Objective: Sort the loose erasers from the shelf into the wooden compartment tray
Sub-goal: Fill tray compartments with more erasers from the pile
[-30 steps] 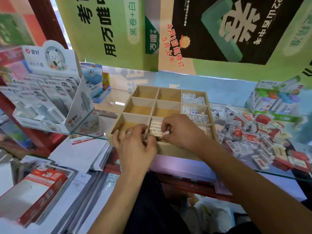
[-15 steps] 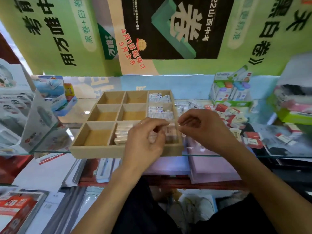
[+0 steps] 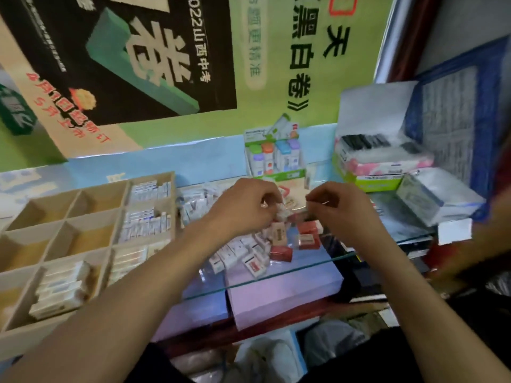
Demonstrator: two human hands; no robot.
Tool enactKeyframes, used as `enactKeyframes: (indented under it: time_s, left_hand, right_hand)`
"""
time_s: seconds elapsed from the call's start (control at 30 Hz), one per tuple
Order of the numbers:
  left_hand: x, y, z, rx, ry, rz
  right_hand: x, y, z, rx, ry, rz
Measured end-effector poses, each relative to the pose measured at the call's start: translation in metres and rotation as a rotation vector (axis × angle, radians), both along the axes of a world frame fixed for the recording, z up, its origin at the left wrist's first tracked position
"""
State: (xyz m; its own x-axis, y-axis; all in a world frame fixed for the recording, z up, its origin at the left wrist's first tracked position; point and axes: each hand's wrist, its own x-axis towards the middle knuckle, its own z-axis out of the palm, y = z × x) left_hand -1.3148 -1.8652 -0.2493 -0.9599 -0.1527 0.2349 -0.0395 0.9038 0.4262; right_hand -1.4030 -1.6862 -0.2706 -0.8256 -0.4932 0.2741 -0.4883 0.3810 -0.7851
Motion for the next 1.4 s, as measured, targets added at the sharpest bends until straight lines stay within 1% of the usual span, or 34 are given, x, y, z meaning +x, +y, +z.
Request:
enactKeyframes:
  time_s: [0.1,0.2,0.27,0.43,0.53,0.6,0.67,0.73,0.8,0.9,1.0,1.07,1.13,1.2,1.33,1.4]
  left_hand:
    - [-0.033,0.002,-0.002,-0.128,-0.119,-0.036]
    - [-0.062,0.006,-0.005,-0.335,-0.259,-0.107]
    - [-0.077,0.009,-0.007,-0.418,-0.332,-0.118]
    - [-0.104,0.021,-0.004,-0.618,-0.401,-0.108]
    - [-0.114,0.027,-0.004,-0.681,-0.417,-0.089]
    - [-0.118,0.027,-0.006,-0.618,-0.406,-0.089]
    - [-0.117,0.022,-0.010,-0.465,-0.377,-0.094]
    - [-0.113,0.017,-0.016,-0.267,-0.314,-0.087]
    - [-0.107,0.016,-0.020,-0.040,-0.194,-0.061]
    - [-0.096,0.022,-0.018,0.281,-0.006,0.023]
    - [-0.078,0.025,-0.010,0.593,0.103,0.123]
    - [-0.058,0.024,-0.004,0.653,0.159,0.166]
    - [-0.032,0.022,-0.004,0.645,0.198,0.188]
    - [-0.006,0.019,-0.009,0.646,0.240,0.205]
    - [0.034,0.014,-0.015,0.662,0.325,0.267]
    - [0.043,0.012,-0.014,0.706,0.358,0.305]
  right_hand:
    - [-0.006,0.014,-0.016,0.047,-0.007,0.004]
    - [-0.008,0.022,-0.028,0.119,-0.019,0.039]
    - [-0.010,0.025,-0.031,0.137,-0.010,0.050]
    - [-0.013,0.032,-0.032,0.111,-0.007,0.042]
    - [-0.010,0.034,-0.029,0.079,-0.024,0.043]
    - [-0.007,0.033,-0.028,0.057,-0.020,0.059]
    - [-0.004,0.029,-0.028,0.069,-0.008,0.078]
    - [-0.002,0.025,-0.030,0.085,0.002,0.093]
    - [0.000,0.022,-0.030,0.076,-0.010,0.118]
    - [0.002,0.020,-0.029,0.078,-0.009,0.137]
    - [0.003,0.019,-0.029,0.079,-0.032,0.137]
    - [0.003,0.019,-0.027,0.060,-0.040,0.124]
    - [0.003,0.015,-0.022,0.043,-0.043,0.110]
    - [0.004,0.006,-0.017,0.070,-0.053,0.114]
    - [0.015,-0.019,-0.006,0.234,-0.058,0.139]
    - [0.021,-0.031,-0.001,0.371,0.001,0.102]
